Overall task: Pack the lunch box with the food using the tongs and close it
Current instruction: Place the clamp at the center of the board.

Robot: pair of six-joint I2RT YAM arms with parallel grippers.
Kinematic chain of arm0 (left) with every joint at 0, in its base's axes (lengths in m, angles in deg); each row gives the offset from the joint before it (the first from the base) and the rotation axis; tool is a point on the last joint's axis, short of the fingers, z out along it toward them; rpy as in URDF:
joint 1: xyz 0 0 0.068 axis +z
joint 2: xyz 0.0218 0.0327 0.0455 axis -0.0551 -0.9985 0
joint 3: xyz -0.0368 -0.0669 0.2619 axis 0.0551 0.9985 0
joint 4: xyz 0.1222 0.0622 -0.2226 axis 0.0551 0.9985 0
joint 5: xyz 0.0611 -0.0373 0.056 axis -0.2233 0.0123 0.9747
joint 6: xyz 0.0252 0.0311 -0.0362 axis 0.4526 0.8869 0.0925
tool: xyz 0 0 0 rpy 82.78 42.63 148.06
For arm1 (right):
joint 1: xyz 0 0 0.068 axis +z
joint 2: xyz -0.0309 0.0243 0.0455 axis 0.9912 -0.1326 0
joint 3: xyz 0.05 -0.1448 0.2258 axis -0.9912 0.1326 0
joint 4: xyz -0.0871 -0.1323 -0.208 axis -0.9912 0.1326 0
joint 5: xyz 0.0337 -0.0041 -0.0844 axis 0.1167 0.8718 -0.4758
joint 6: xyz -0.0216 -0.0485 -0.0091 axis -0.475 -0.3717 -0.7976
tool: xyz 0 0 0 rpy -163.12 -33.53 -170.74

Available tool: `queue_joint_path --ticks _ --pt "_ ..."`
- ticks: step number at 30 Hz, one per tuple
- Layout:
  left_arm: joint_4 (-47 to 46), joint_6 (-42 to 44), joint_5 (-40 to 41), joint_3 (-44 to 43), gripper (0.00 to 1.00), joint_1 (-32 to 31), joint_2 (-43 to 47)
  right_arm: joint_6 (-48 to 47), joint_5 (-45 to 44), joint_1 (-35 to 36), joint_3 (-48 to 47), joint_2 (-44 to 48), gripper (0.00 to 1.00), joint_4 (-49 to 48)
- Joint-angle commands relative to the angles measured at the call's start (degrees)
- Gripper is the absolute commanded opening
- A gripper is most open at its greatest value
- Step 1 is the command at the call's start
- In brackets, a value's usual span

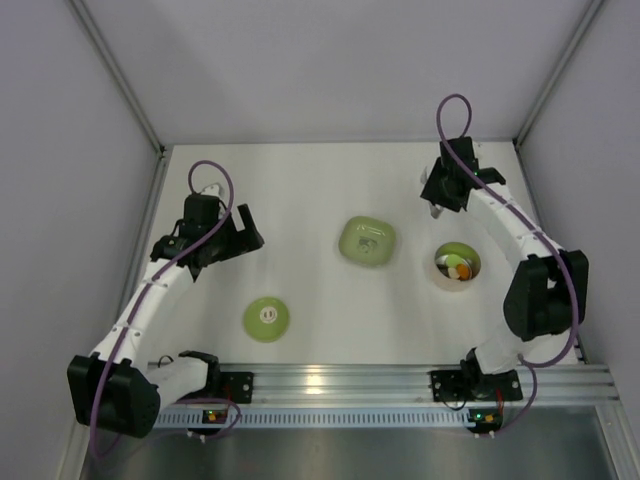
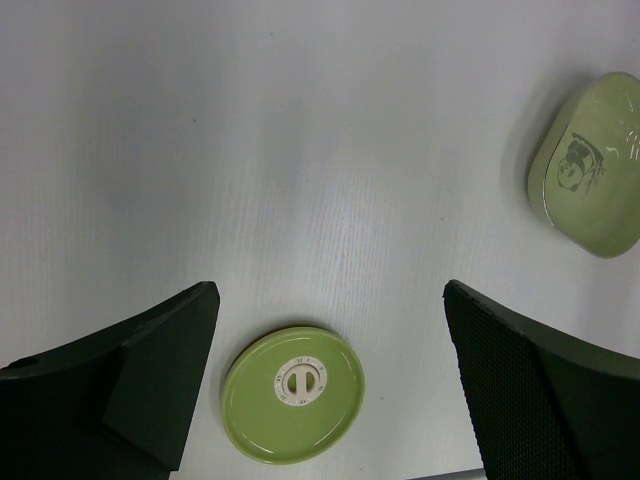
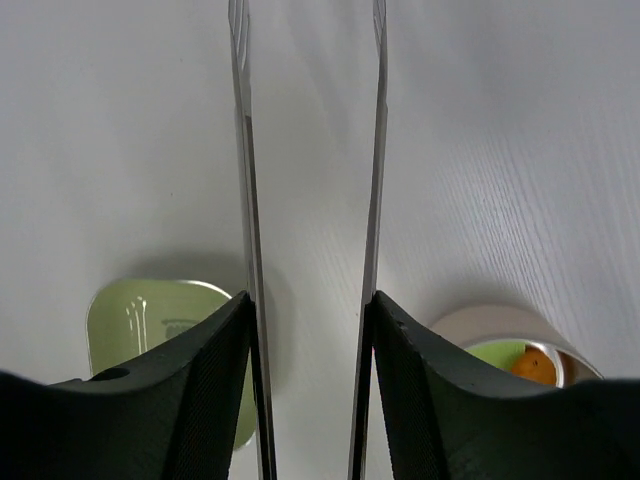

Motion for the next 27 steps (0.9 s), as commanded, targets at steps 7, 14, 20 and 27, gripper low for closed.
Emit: queue_joint_path --ticks 7,14,20,27 --pt "-3.1 -0.1 -0.1 -0.1 0.99 -0.3 0.6 -2.3 3.0 -5.1 -4.8 -12.0 0.52 -14.8" --pt "-2.8 0.1 0.7 0.1 0.99 -0.3 1.3 -2.4 4.4 -6.0 -9.2 -20.0 0.53 -14.7" --pt "-2.7 0.2 0.8 0.2 0.99 -0.3 1.1 -2.3 4.4 -6.5 -12.1 -24.3 0.53 -13.6" --pt "-2.6 0.2 0.7 0.0 0.99 -0.3 0.7 -2.5 4.7 -6.8 -12.1 -26.7 0.53 -13.5"
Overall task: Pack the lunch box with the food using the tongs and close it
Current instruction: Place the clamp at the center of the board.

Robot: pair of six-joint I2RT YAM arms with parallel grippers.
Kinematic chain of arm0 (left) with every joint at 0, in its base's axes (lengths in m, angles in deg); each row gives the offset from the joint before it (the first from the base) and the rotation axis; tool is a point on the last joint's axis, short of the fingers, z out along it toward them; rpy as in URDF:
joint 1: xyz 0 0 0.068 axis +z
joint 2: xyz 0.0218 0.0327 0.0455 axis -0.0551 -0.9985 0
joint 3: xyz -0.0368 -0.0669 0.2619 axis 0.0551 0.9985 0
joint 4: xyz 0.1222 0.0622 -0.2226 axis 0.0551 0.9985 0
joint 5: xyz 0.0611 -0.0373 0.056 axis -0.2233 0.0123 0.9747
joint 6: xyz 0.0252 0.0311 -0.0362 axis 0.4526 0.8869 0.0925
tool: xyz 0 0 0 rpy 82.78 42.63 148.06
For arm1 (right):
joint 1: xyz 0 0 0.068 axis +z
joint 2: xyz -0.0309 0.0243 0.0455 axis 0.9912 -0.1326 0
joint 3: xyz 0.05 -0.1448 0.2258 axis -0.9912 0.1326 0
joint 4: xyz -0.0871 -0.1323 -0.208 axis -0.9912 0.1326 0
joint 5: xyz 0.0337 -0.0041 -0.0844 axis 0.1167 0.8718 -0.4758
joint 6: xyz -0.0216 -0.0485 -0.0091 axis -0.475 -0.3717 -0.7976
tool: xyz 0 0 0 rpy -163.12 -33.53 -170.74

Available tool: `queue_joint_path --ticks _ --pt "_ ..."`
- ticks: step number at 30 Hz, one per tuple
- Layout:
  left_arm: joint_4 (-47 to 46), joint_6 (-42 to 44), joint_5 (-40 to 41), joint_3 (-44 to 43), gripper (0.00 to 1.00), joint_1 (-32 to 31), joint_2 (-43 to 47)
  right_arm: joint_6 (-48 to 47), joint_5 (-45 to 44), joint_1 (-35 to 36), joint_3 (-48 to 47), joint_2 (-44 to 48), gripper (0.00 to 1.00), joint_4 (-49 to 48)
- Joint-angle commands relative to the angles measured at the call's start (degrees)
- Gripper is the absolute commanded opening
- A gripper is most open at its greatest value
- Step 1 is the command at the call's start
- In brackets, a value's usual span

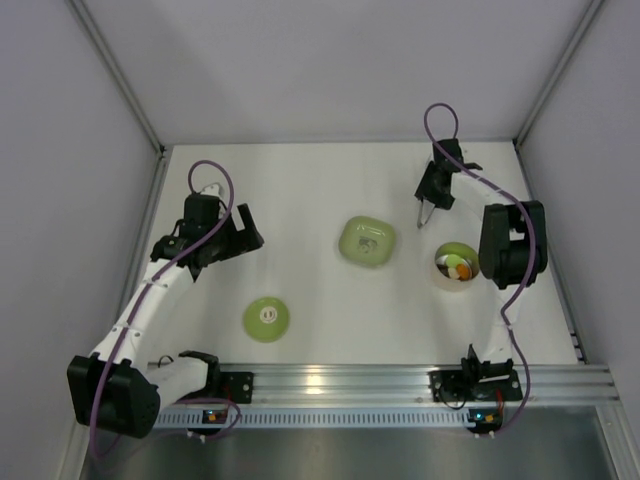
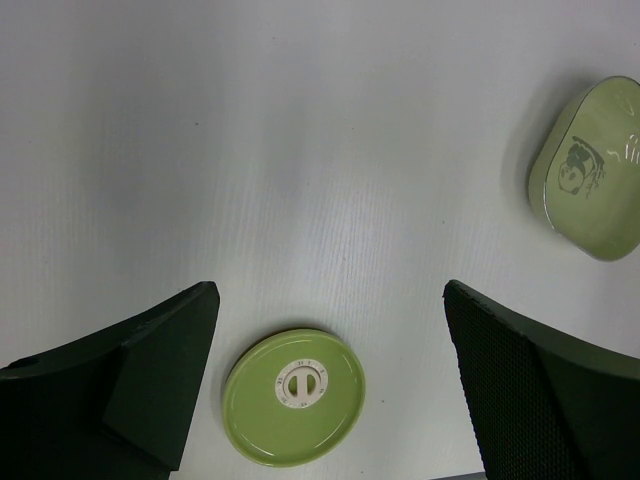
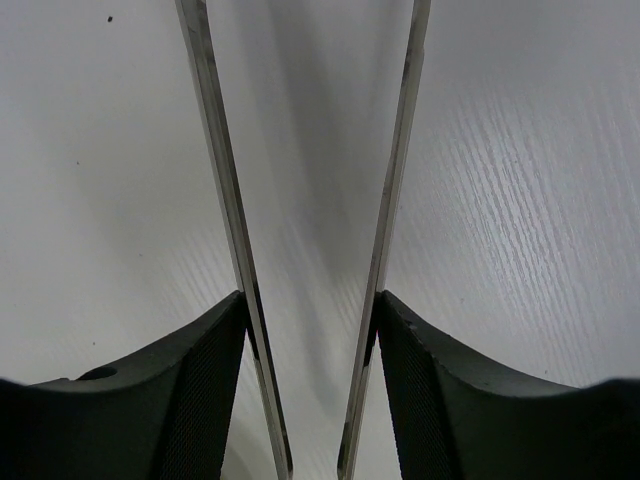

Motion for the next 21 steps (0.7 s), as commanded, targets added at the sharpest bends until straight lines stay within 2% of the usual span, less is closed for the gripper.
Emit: queue_joint_path --ticks 1,13,21 --pt "-2.3 0.2 0.2 0.0 0.99 -0.2 0.6 -0.6 0.2 -1.0 -2.1 -0.7 0.53 -3.0" --pt "-2.3 0.2 0.2 0.2 0.99 -0.2 0.6 -0.6 0.7 -1.1 -1.0 -1.0 0.57 -3.5" --pt "-2.3 0.2 0.2 0.2 0.99 -0.2 0.7 -1.2 1.0 -1.0 -1.4 -0.4 0.65 -3.1"
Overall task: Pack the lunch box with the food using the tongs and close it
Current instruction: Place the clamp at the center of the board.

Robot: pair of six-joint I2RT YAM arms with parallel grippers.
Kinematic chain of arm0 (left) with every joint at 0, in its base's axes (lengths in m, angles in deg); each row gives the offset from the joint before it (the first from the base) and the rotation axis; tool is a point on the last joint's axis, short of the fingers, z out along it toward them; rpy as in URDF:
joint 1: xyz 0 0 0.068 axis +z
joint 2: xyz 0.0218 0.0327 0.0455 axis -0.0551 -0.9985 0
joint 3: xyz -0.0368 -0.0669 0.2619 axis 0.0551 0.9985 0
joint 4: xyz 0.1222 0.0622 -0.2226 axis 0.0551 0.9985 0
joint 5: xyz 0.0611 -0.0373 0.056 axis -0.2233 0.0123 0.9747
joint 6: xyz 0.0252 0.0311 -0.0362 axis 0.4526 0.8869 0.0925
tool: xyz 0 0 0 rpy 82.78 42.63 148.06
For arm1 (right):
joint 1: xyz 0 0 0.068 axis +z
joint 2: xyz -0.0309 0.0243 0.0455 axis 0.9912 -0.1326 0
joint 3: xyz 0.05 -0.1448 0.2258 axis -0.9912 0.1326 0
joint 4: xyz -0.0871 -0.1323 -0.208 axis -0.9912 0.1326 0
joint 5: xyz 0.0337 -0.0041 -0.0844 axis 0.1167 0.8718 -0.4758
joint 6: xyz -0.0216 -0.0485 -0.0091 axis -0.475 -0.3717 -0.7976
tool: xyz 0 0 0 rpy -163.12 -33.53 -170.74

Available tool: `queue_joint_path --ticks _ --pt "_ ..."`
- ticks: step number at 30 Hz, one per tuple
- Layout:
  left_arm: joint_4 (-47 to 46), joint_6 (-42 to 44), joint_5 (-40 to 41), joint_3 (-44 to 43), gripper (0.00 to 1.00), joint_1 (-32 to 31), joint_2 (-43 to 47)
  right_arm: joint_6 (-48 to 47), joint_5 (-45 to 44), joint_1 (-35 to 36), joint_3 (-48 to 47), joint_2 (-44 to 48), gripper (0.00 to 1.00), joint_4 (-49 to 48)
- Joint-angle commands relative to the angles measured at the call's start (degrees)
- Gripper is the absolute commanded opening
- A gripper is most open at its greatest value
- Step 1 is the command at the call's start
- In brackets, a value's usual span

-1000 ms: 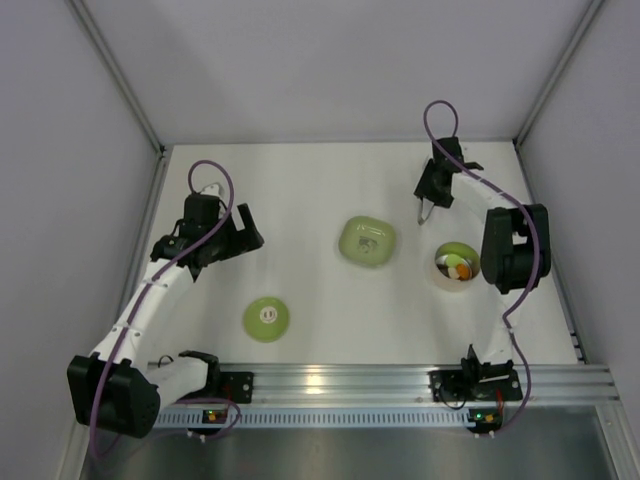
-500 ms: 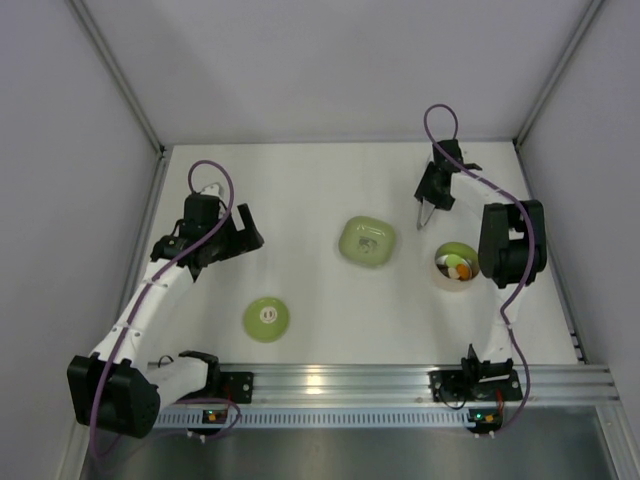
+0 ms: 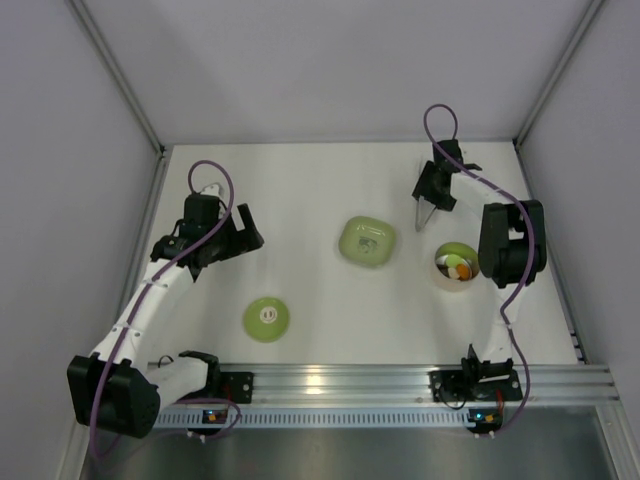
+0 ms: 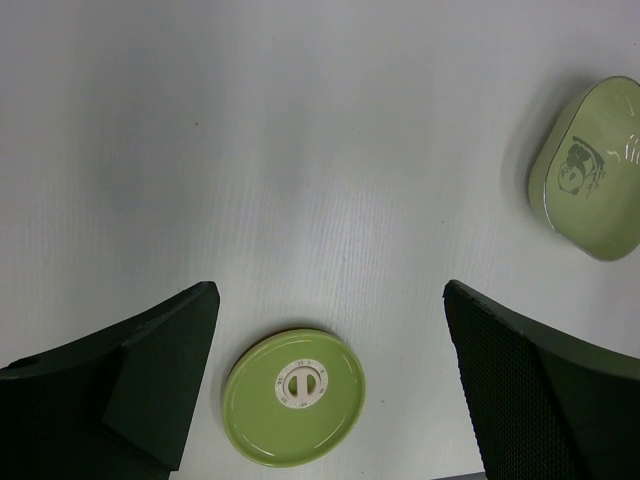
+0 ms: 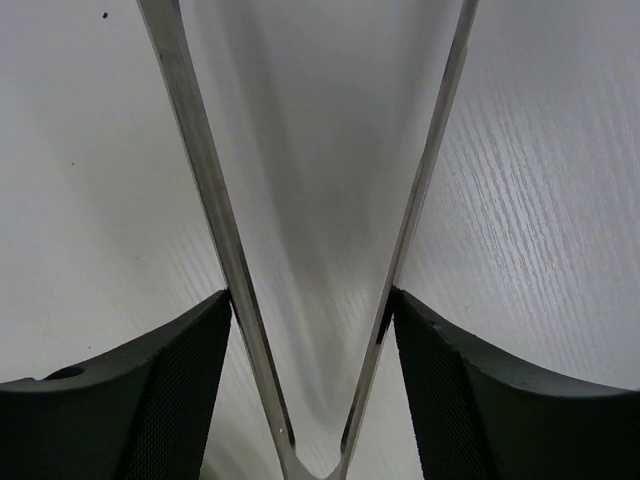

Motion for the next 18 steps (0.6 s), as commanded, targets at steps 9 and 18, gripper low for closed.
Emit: queue_joint_path --ticks 9,18 --pt "-2.4 0.1 0.2 0.3 0.99 -0.2 0.7 -1.4 0.3 -0.7 -2.1 4.3 0.69 -0.1" --pt "-2.3 -0.6 0.2 0.4 0.99 -0.2 0.2 -2.1 1.5 6.8 3.6 20.0 0.69 3.7"
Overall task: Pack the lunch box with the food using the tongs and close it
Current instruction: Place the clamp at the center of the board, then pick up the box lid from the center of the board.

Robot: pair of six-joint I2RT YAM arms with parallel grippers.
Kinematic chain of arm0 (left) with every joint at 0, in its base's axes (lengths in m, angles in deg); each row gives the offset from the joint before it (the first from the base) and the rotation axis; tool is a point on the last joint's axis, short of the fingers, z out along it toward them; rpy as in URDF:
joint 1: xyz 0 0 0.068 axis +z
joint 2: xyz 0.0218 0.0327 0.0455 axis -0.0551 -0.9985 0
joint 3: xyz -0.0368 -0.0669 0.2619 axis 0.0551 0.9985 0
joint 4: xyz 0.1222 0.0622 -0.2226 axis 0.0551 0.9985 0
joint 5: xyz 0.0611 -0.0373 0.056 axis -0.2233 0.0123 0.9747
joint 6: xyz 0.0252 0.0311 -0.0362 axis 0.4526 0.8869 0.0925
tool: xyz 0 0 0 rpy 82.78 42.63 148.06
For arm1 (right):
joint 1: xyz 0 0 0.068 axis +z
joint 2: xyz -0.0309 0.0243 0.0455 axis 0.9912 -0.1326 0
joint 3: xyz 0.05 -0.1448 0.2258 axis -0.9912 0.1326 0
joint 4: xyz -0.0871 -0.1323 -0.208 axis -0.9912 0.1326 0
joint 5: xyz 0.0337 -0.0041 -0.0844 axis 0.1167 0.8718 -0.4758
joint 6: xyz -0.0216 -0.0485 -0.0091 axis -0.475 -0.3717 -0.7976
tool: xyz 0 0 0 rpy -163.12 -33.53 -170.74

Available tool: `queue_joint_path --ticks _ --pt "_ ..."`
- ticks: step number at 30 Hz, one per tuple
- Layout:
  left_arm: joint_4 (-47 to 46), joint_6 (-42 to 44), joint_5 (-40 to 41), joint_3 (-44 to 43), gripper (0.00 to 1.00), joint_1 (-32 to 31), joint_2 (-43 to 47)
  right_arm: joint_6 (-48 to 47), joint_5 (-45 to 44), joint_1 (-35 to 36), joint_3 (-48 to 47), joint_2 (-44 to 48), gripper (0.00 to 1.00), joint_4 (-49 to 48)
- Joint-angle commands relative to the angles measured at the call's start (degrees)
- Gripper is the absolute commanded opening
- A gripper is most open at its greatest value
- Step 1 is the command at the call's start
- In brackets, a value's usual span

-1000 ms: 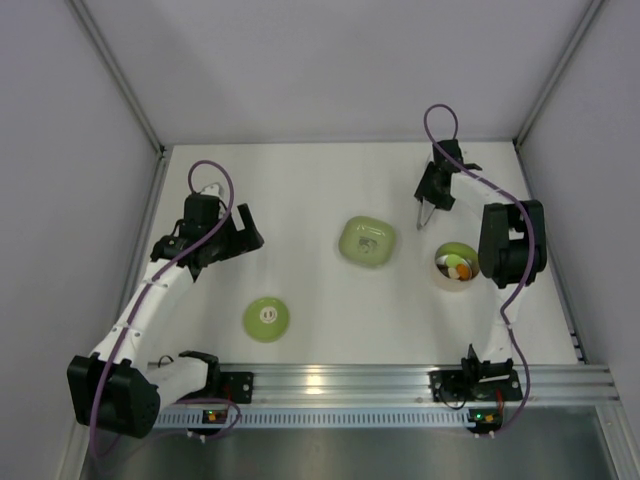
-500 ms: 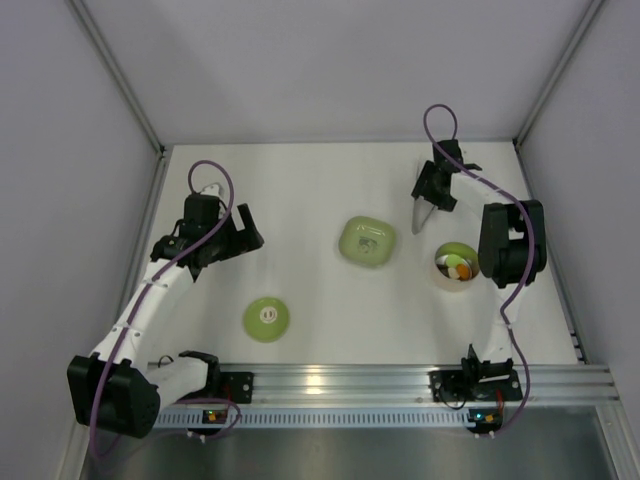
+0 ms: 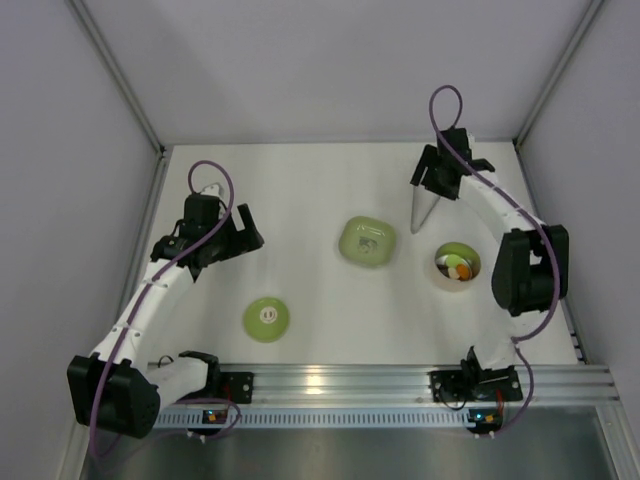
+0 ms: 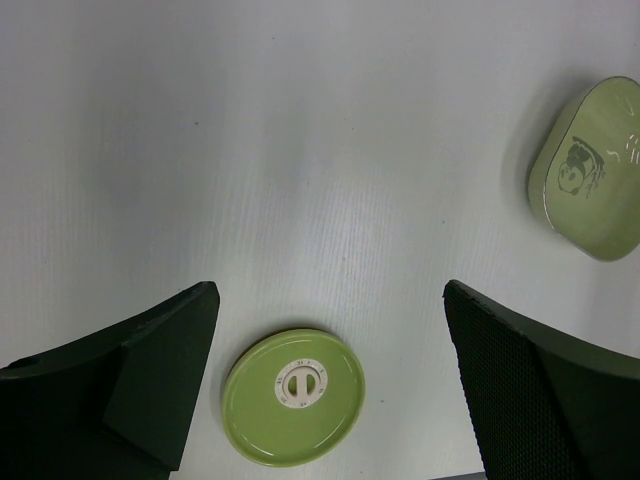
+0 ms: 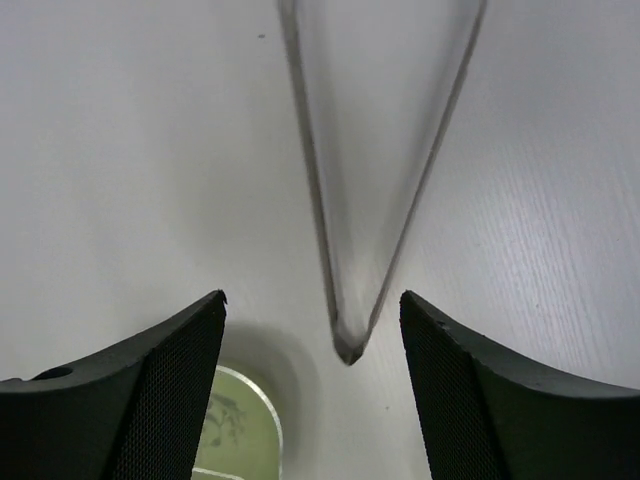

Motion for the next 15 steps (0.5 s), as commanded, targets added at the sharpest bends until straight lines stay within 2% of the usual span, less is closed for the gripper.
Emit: queue_joint_path --ticks 1,3,4,7,11,15 --pt "-2.2 -0.7 0.3 0.4 0.99 -0.2 0.2 -0.9 2.0 8.7 2.1 9.3 0.69 1.4" --pt "-2.0 -1.4 1.4 0.4 0.99 -0.2 0.5 -0.5 3.4 13.9 4.8 11.2 0.66 0.7" --pt "-1.9 -1.6 1.6 0.5 0.99 -0.1 0.7 -0.2 3.1 19.4 5.6 11.5 0.65 0.3" --pt "-1.7 -2.4 4.1 0.9 0.99 -0.1 1.6 1.8 3.2 29.1 10.0 11.0 0.61 -2.8" --pt "-1.6 -3.2 6.6 1.6 0.99 -0.1 3.1 5.2 6.1 37.8 13.7 8.6 0.58 -7.0" --pt "-0.9 -4.4 9.5 1.6 0.99 -0.1 3.9 6.8 6.9 43.9 12.2 4.3 0.56 -9.6"
